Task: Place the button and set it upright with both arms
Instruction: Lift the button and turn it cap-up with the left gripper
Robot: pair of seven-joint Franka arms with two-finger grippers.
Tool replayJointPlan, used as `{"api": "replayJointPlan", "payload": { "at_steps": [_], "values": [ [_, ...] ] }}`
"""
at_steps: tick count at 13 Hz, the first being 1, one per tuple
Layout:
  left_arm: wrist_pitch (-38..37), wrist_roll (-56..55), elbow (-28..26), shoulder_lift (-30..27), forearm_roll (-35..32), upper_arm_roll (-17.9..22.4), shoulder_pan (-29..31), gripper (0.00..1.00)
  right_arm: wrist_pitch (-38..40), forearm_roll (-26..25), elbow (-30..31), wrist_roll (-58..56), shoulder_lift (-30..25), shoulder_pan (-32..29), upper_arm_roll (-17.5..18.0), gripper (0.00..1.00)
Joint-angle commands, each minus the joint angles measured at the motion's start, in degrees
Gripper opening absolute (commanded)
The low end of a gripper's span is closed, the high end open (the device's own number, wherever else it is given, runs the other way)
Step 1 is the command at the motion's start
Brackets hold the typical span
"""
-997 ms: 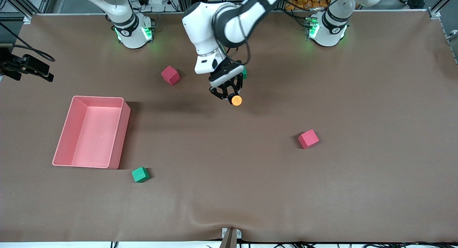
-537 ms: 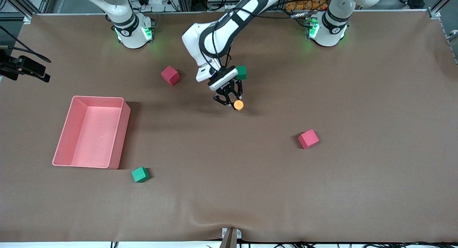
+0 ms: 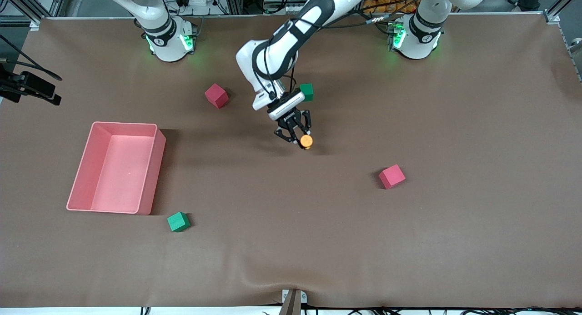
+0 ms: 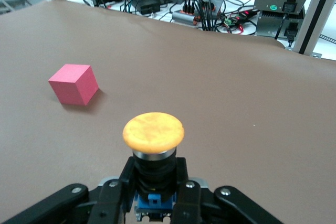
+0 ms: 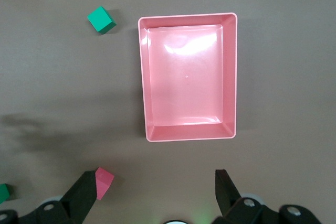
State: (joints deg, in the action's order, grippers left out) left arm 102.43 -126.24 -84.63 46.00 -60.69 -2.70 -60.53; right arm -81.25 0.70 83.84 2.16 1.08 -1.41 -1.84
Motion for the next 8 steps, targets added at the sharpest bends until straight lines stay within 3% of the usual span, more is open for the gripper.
{"api": "replayJointPlan", "payload": {
  "at_steps": [1, 8],
  "values": [
    [-1.00, -2.60, 2.01, 4.27, -3.64, 0.85, -0.20, 0.00, -0.57, -0.53, 0.18, 0.66, -0.03, -0.52, 0.70, 1.00],
    [0.75, -5.68, 2.62, 6.55, -6.89, 1.12, -0.38, 0.00, -1.45, -0.53, 1.06, 0.66, -0.03, 0.62, 0.78, 1.00]
  ]
}}
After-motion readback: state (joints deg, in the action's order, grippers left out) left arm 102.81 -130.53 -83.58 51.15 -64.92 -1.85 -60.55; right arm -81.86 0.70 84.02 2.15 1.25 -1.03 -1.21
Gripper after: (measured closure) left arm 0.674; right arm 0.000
